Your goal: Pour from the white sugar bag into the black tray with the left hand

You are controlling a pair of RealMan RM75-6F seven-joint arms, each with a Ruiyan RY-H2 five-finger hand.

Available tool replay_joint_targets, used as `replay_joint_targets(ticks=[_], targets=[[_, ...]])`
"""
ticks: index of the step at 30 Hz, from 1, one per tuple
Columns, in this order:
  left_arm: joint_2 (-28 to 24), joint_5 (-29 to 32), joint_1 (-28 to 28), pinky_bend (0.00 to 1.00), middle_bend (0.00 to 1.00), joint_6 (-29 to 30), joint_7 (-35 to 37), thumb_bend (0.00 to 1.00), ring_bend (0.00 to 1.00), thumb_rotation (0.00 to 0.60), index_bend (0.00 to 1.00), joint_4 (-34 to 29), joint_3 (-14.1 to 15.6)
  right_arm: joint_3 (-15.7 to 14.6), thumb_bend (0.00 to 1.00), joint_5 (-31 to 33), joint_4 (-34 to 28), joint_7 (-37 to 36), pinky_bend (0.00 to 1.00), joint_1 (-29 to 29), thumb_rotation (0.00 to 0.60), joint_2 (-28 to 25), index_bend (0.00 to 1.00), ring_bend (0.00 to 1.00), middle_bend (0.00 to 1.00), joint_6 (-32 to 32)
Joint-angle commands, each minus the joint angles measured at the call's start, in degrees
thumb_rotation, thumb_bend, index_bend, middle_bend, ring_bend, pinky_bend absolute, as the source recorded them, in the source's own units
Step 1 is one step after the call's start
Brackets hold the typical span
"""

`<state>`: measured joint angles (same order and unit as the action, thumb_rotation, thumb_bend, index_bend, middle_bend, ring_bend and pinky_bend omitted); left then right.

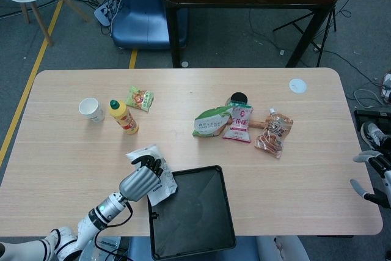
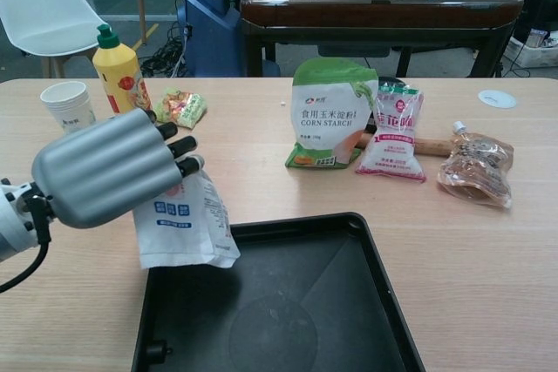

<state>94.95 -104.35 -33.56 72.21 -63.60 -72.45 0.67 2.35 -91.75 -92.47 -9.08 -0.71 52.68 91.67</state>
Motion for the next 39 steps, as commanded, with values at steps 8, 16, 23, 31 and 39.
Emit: replay_joint_targets(ticks=[8,16,23,31,39], targets=[[-0.7,3.4,1.8,0.67,0.69,-3.1,-7.6,0.18,0.57,0.600,0.54,-4.1,-1.1,0.0,0.26,0.0,-0.2,0.1,0.21,0.2,0.600,-0.1,0.39,0.25,0.35,0.3],[-0.8,7.3,2.9,0.68,0.69,-4.9,-10.1,0.18,0.58,0.600,0.54,-7.8,-2.3,0.0,0.26,0.1,-0.2,0.1,0.21,0.2,0.600,-0.1,0.39,0.25,0.35,0.1],[-1.3,7.1,1.9,0.68,0.69,-4.7,0.0,0.18,0.58,0.600,0.54,-7.5,-2.6,0.1,0.26,0.3,-0.2,0.2,0.21,0.3,0.600,-0.1,0.39,0.25,0.35,0.1],[-1.4,12.6,1.2,0.68,0.69,-6.3,14.3,0.18,0.58,0.600,0.53,-7.9,-5.3,0.2,0.26,0.5,-0.2,0.1,0.21,0.4,0.600,-0.1,0.39,0.25,0.35,0.2],[-2.2,23.9,0.6,0.68,0.69,-10.7,32.1,0.18,0.58,0.600,0.53,-11.7,-10.8,0.3,0.26,0.8,-0.1,0.1,0.21,0.4,0.600,0.0,0.39,0.25,0.35,0.0]])
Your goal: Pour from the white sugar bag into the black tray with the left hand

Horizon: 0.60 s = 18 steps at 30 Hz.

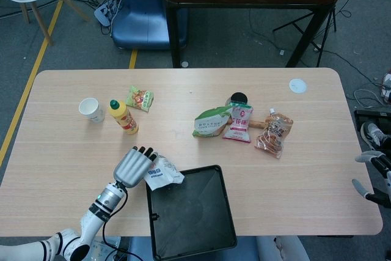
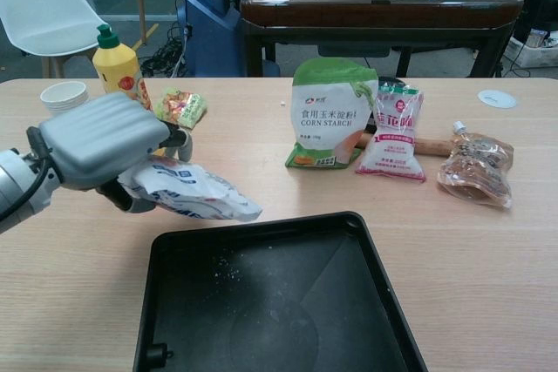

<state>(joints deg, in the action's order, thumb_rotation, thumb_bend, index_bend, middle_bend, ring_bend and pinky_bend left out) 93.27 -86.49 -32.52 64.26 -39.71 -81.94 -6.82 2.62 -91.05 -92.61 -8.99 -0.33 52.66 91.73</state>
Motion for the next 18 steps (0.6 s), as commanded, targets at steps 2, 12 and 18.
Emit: replay_joint_targets(ticks=[2,12,18], targets=[[-0.9,9.0,-0.6,0.68,0.69,-4.1,13.1,0.18,0.58,0.600,0.53,-3.2,-4.7,0.0,0.26,0.2,0.0,0.0,0.21,0.0,0.600,0.0,0.39,0.25,0.35,-0.1],[-2.4,14.3,-1.3,0.68,0.68,-11.3,36.9,0.18,0.58,0.600,0.53,-4.1,-6.8,0.1,0.26,0.3,0.5,-0.5,0.21,-0.1,0.600,0.3,0.39,0.25,0.35,-0.4],[-2.6,15.0,-2.6,0.67,0.67,-15.4,46.9,0.18,0.56,0.600,0.50,-2.6,-7.0,0.1,0.26,0.5,0.7,-0.6,0.21,-0.2,0.600,0.4,0.39,0.25,0.35,-0.7]])
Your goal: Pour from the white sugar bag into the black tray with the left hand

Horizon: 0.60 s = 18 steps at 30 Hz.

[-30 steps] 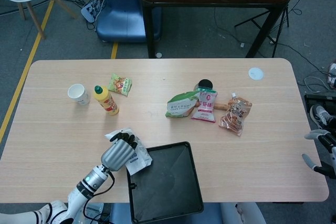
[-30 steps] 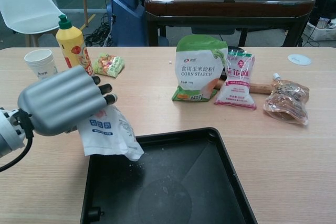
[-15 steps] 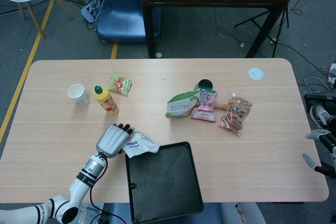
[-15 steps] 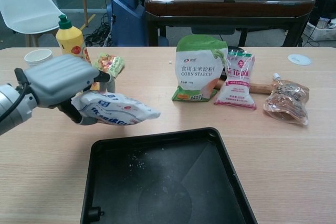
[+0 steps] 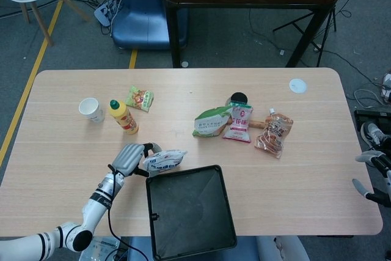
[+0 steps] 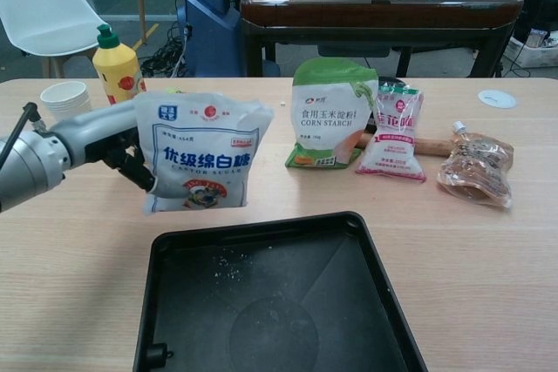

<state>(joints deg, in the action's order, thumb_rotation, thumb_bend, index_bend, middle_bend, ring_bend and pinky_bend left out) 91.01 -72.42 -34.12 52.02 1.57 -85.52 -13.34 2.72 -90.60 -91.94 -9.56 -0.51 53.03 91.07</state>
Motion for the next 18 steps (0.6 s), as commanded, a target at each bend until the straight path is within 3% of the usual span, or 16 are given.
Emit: replay_joint_targets(ticks=[1,12,18], targets=[[-0.1,0.8,-1.4,0.66,0.67,-3.5,6.6,0.18,0.55,0.600,0.49,1.7,-0.4,0.0,0.26,0.1,0.1,-0.1,0.21,0.0,0.600,0.0,0.39,0.25,0.35,0.0],[2.5,-2.4,-4.0,0.63,0.65,-4.2,13.2,0.18,0.51,0.600,0.47,7.9,0.3,0.1,0.26,0.5,0.4,-0.2,0.21,-0.1,0.600,0.2,0.39,0.25,0.35,-0.5],[2.6,-3.4,-5.8,0.56,0.53,-6.6,16.0,0.18,0.40,0.600,0.43,10.1,1.4,0.2,0.26,0.9,0.5,-0.2,0.21,-0.2,0.600,0.2,0.39,0.25,0.35,-0.8]])
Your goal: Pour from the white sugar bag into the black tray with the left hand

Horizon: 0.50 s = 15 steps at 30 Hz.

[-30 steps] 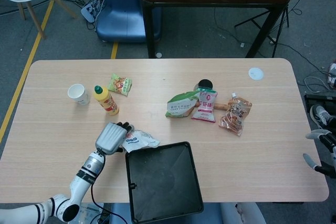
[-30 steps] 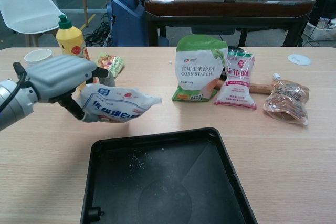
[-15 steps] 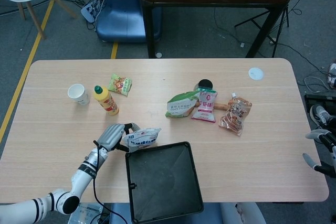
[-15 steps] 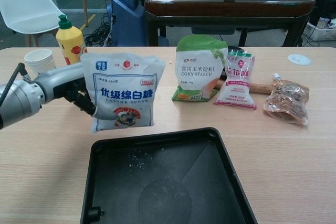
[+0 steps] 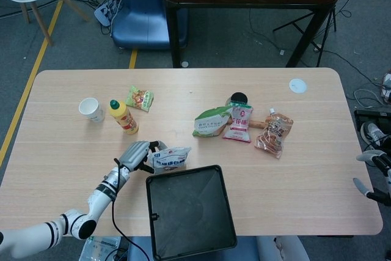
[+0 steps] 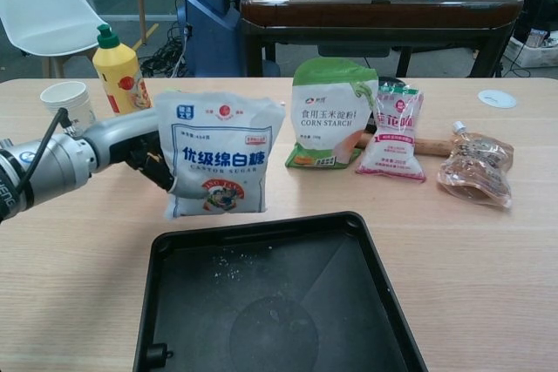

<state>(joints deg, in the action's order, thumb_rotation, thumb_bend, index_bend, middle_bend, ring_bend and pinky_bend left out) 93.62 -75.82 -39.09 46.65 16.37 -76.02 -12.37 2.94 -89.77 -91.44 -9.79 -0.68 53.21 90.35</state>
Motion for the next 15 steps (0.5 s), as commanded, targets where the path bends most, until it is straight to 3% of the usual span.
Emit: replay_joint_targets(ticks=[1,11,15], targets=[[0.0,0.1,-1.0,0.54,0.51,-1.6,1.7,0.18,0.38,0.600,0.42,0.7,0.6,0.0,0.26,0.1,0.0,0.0,0.21,0.0,0.600,0.0,0.39,0.25,0.35,-0.1],[-0.3,-1.3,-1.7,0.44,0.27,-0.8,3.0,0.17,0.21,0.600,0.18,1.3,1.7,0.1,0.26,0.2,0.1,0.1,0.21,-0.1,0.600,0.1,0.39,0.25,0.35,-0.2],[-1.0,-1.6,-1.9,0.39,0.23,-0.8,4.0,0.17,0.18,0.600,0.14,0.9,2.1,0.1,0.26,0.1,0.0,0.2,0.21,-0.1,0.600,0.1,0.39,0.25,0.35,-0.2]])
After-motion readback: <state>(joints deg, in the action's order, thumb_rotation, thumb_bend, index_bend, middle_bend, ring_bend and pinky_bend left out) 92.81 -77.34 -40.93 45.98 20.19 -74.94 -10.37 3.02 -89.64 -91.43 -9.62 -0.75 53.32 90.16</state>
